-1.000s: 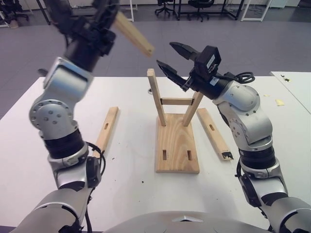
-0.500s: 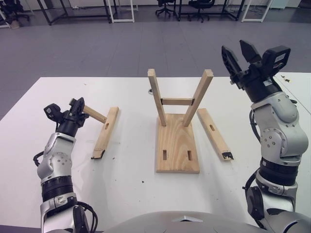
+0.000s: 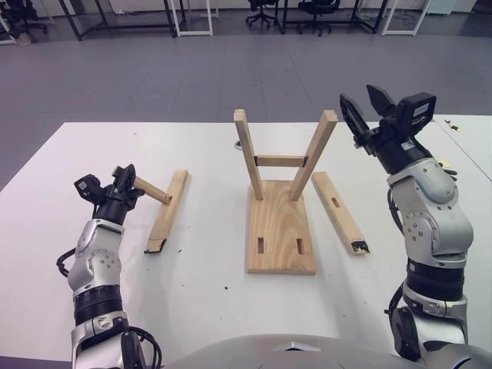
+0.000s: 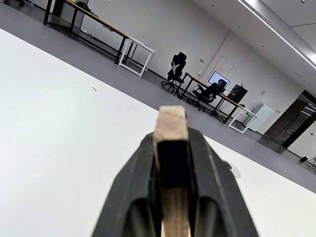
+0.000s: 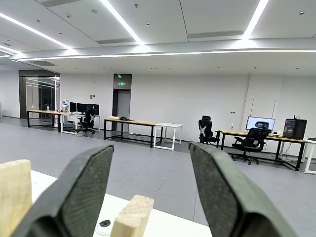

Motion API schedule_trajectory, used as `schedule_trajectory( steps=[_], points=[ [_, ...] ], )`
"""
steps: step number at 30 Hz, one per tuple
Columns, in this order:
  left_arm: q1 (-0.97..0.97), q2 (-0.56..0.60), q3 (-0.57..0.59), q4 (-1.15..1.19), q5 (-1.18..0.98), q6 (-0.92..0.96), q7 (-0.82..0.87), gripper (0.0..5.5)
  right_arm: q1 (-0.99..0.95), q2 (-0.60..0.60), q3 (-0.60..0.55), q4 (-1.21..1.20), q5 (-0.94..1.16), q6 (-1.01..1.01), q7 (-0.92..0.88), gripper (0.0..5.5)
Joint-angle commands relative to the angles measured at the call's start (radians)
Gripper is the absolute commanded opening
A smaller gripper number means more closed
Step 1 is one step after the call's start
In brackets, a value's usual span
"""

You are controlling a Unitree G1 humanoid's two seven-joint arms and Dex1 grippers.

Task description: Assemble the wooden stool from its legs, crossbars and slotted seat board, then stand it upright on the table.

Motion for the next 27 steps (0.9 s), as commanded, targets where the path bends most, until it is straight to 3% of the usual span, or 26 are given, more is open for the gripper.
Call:
schedule_trajectory(
  steps=[1,19,27],
  points=[
    [0.012,-0.003,0.007,-0.067,-0.017,0.040,0.022,0.40,0.024,-0.002,0.014,0.004,-0.009,-0.008,0.004,2.85],
    [0.075,0.000,-0.030,-0.002,0.124,0.010,0.052,0.40,0.049,-0.004,0.037,0.019,-0.024,-0.034,0.000,2.85],
    [0.168,0.006,-0.215,-0.013,0.359,-0.033,0.089,0.40,0.043,-0.025,0.078,0.015,-0.091,-0.052,0.012,2.85]
  ],
)
